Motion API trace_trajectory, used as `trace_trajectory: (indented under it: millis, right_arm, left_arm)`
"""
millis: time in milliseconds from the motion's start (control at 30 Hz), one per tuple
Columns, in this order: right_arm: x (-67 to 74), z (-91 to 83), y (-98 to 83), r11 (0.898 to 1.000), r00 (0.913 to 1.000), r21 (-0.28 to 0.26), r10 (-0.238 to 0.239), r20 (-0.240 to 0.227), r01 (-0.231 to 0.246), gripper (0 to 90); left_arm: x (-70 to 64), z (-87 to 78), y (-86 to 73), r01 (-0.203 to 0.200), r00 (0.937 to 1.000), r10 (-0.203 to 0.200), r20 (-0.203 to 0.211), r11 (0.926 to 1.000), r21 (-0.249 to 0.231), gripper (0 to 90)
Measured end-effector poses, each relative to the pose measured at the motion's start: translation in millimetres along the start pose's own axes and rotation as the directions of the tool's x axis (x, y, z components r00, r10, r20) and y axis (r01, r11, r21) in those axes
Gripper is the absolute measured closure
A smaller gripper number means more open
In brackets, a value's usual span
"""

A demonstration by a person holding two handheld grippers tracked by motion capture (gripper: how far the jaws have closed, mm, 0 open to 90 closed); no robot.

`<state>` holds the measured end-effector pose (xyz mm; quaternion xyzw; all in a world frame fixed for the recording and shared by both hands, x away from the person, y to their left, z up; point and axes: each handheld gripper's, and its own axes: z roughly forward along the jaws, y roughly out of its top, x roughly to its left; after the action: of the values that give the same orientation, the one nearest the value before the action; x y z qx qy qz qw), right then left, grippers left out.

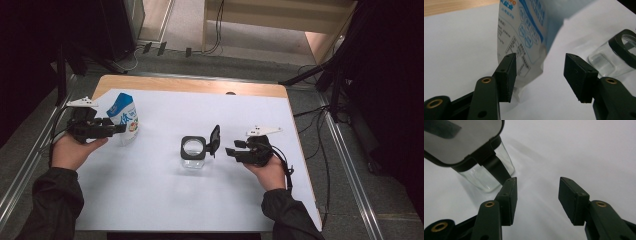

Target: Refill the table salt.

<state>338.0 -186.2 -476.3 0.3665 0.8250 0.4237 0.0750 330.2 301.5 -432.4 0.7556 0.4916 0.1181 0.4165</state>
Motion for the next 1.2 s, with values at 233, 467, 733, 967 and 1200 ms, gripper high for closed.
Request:
trace_trajectory:
  millis: [233,467,733,967,1200]
  right_arm:
    - [-0.8,-10.3,-10.6,1.000,0.9993,-0.003,0.024,0.027,-0.024,50.3]
    - [-0.8,-16.3,-15.4,0.999,0.9983,-0.009,0.041,0.041,-0.040,50.2]
    - [2.4,-16.5,-18.2,0.999,0.9985,-0.008,0.039,0.039,-0.039,50.1]
    - [6.0,-15.7,-16.8,0.999,0.9989,-0.018,0.033,0.033,-0.033,49.2]
    - [10.8,-16.5,-14.7,0.999,0.9996,-0.030,0.020,0.018,-0.020,49.2]
  left_arm:
    - [-0.9,12.0,8.7,-0.011,0.9977,0.010,-0.068,0.9998,-0.014,54.5]
    - [0.4,18.6,9.3,-0.025,0.9934,0.024,-0.112,0.9997,-0.006,67.0]
    - [0.9,18.7,10.4,-0.044,0.9936,0.044,-0.104,0.9990,0.005,86.6]
    - [3.0,17.0,10.6,-0.028,0.9979,0.029,-0.059,0.9996,0.005,90.0]
    - [-3.5,14.0,16.0,-0.031,0.9995,0.031,0.005,0.9994,0.011,90.0]
